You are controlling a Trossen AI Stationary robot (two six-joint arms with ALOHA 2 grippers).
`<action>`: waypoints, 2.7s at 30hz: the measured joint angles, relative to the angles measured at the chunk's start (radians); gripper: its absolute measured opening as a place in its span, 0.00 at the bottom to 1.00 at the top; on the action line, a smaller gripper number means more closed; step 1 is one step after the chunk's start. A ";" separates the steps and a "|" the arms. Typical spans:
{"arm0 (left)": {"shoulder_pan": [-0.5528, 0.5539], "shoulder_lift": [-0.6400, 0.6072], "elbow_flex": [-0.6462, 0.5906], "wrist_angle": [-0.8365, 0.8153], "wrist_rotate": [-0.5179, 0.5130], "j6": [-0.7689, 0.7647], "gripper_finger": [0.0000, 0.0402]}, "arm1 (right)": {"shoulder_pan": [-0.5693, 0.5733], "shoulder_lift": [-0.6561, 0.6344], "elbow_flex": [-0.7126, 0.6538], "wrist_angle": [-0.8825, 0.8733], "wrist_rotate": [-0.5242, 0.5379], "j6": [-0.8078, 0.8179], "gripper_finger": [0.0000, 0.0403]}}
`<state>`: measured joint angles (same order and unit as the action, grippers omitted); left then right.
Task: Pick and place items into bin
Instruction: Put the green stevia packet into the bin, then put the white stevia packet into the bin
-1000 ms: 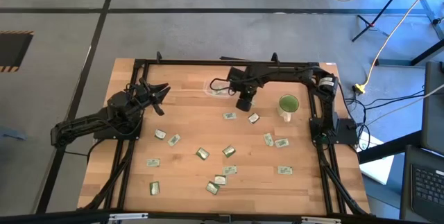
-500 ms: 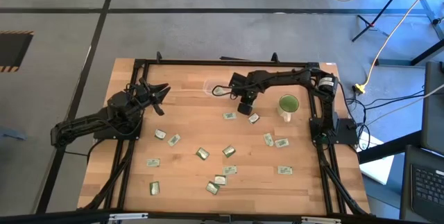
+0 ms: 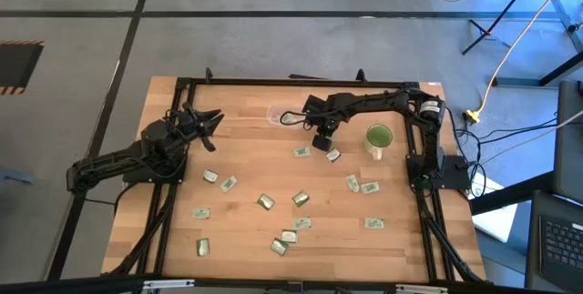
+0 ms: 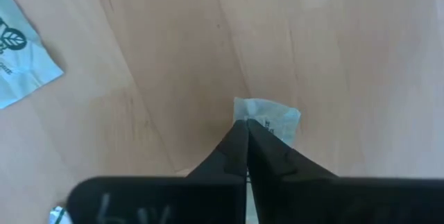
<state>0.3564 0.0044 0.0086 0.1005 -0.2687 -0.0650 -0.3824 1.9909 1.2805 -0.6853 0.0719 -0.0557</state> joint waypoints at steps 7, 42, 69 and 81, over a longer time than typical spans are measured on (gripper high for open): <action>0.000 0.000 0.000 0.000 0.000 0.000 0.21 | -0.002 0.002 0.106 -0.124 0.017 0.001 0.01; 0.000 0.010 0.000 -0.011 -0.001 0.000 0.21 | 0.027 0.112 0.281 0.210 -0.032 -0.113 0.01; 0.000 0.011 0.000 -0.008 -0.006 0.000 0.21 | 0.098 0.109 0.414 -0.157 -0.041 -0.141 0.24; 0.000 0.011 0.000 -0.022 -0.002 0.000 0.21 | 0.230 -0.018 0.224 -0.312 -0.049 -0.024 0.24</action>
<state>0.3565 0.0158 0.0086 0.0786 -0.2707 -0.0647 -0.1526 1.9733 1.5049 -0.9971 0.0226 -0.0796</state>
